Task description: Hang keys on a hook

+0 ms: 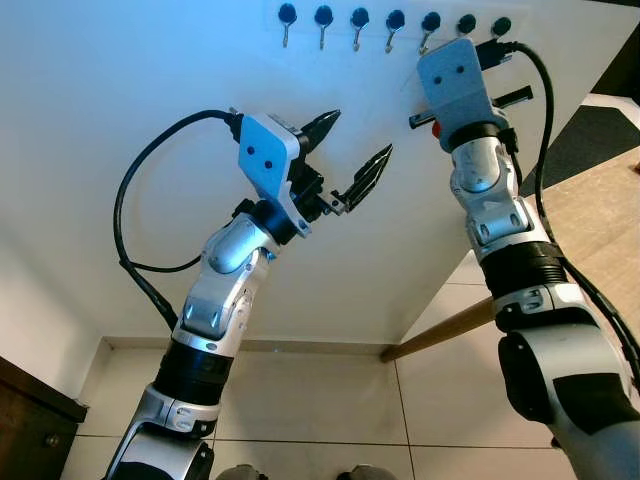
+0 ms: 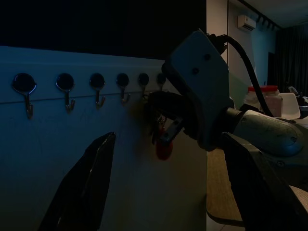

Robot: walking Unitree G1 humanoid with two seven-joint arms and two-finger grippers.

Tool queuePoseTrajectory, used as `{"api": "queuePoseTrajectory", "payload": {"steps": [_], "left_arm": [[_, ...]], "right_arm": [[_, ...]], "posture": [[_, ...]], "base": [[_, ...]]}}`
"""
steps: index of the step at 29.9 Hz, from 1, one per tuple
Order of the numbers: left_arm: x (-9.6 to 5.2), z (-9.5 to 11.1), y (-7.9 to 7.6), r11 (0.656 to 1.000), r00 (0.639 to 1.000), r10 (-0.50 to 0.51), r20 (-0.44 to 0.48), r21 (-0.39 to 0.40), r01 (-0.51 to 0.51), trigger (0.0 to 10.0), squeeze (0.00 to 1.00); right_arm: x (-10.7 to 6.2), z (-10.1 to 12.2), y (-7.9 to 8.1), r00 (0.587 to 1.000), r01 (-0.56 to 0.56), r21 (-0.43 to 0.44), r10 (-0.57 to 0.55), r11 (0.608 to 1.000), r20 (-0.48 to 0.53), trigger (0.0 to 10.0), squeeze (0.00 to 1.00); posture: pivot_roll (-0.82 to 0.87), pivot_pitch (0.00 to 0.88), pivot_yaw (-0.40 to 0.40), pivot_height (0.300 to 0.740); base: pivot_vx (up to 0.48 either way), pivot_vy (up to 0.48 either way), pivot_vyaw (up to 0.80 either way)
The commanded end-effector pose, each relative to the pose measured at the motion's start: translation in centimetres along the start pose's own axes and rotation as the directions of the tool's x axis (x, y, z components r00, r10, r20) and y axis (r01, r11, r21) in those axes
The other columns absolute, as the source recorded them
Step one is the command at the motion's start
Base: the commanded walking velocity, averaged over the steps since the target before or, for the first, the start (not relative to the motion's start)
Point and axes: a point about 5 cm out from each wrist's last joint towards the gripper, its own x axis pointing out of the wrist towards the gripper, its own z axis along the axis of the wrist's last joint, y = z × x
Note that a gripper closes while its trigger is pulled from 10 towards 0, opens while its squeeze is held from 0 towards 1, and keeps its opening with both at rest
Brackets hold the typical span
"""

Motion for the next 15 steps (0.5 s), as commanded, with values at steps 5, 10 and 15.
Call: {"api": "queuePoseTrajectory", "payload": {"steps": [5,10,15], "left_arm": [[0.2,-0.2,-0.5,1.0,1.0,-0.018,-0.009,-0.014,0.018,10.0,0.0],[0.2,-0.2,-0.6,1.0,1.0,-0.024,-0.015,-0.013,0.024,10.0,0.0],[0.2,-0.3,-0.6,1.0,0.999,-0.028,-0.018,-0.015,0.028,10.0,0.0]], "right_arm": [[-0.1,-0.5,0.8,0.998,-0.047,-0.003,0.047,0.999,-0.03,10.0,0.0],[-0.9,-2.1,1.5,0.99,-0.089,0.017,0.09,0.996,-0.106,10.0,0.0],[-1.5,-3.1,1.7,0.984,-0.09,0.076,0.1,0.993,-0.145,10.0,0.0]], "posture": [[0.03,0.083,-0.06,0.74],[0.03,0.084,-0.058,0.74],[0.03,0.085,-0.056,0.74]], "base": [[0.0,0.0,0.0],[0.0,0.0,0.0],[0.0,0.0,0.0]]}}
